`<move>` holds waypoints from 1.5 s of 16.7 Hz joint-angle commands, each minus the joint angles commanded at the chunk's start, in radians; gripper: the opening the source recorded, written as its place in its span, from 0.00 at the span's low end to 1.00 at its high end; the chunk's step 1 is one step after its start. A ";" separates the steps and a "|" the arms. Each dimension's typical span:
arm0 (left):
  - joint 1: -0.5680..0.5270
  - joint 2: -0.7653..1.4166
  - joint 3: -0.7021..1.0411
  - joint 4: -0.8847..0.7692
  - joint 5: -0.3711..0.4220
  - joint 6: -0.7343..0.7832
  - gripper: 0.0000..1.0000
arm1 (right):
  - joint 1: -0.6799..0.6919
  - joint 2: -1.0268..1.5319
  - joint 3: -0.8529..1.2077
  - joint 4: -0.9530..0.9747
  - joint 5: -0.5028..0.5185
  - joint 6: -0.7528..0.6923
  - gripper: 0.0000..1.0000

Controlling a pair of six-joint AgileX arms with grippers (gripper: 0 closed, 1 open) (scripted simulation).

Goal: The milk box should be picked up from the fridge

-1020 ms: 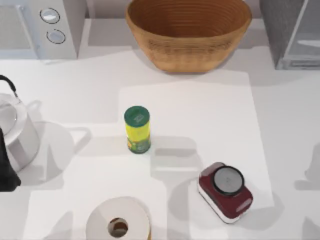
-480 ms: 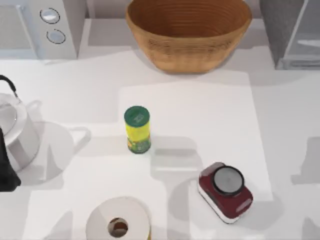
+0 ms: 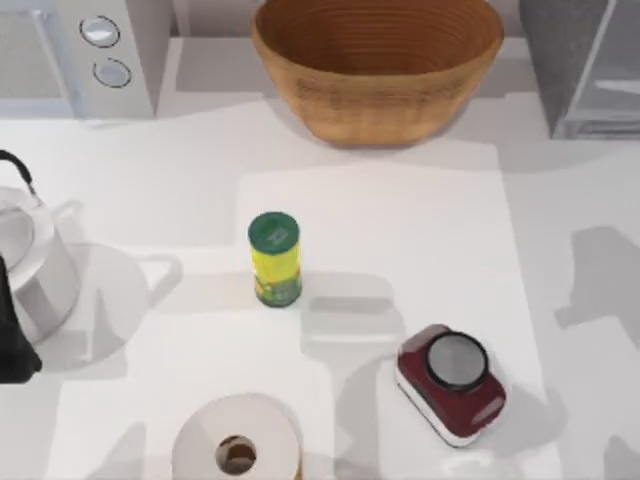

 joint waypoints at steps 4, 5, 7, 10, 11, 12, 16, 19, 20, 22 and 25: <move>0.000 0.000 0.000 0.000 0.000 0.000 1.00 | -0.012 0.379 0.060 0.300 -0.139 0.010 0.00; 0.000 0.000 0.000 0.000 0.000 0.000 1.00 | -0.015 0.472 0.075 0.374 -0.173 0.014 0.00; 0.000 0.000 0.000 0.000 0.000 0.000 1.00 | -0.019 0.651 0.104 0.517 -0.240 0.022 0.00; 0.000 0.000 0.000 0.000 0.000 0.000 1.00 | -0.025 0.897 0.147 0.718 -0.333 0.033 0.00; 0.000 0.000 0.000 0.000 0.000 0.000 1.00 | -0.027 0.970 0.161 0.780 -0.361 0.035 0.00; 0.000 0.000 0.000 0.000 0.000 0.000 1.00 | -0.029 1.038 0.174 0.838 -0.387 0.037 0.00; 0.000 0.000 0.000 0.000 0.000 0.000 1.00 | -0.037 1.254 0.223 1.033 -0.469 0.041 0.00; 0.000 0.000 0.000 0.000 0.000 0.000 1.00 | -0.042 1.349 0.249 1.125 -0.505 0.040 0.00; 0.000 0.000 0.000 0.000 0.000 0.000 1.00 | -0.043 1.366 0.255 1.143 -0.512 0.039 0.00; 0.000 0.000 0.000 0.000 0.000 0.000 1.00 | -0.044 1.379 0.259 1.157 -0.518 0.039 0.00; 0.000 0.000 0.000 0.000 0.000 0.000 1.00 | -0.044 1.379 0.259 1.157 -0.518 0.039 0.00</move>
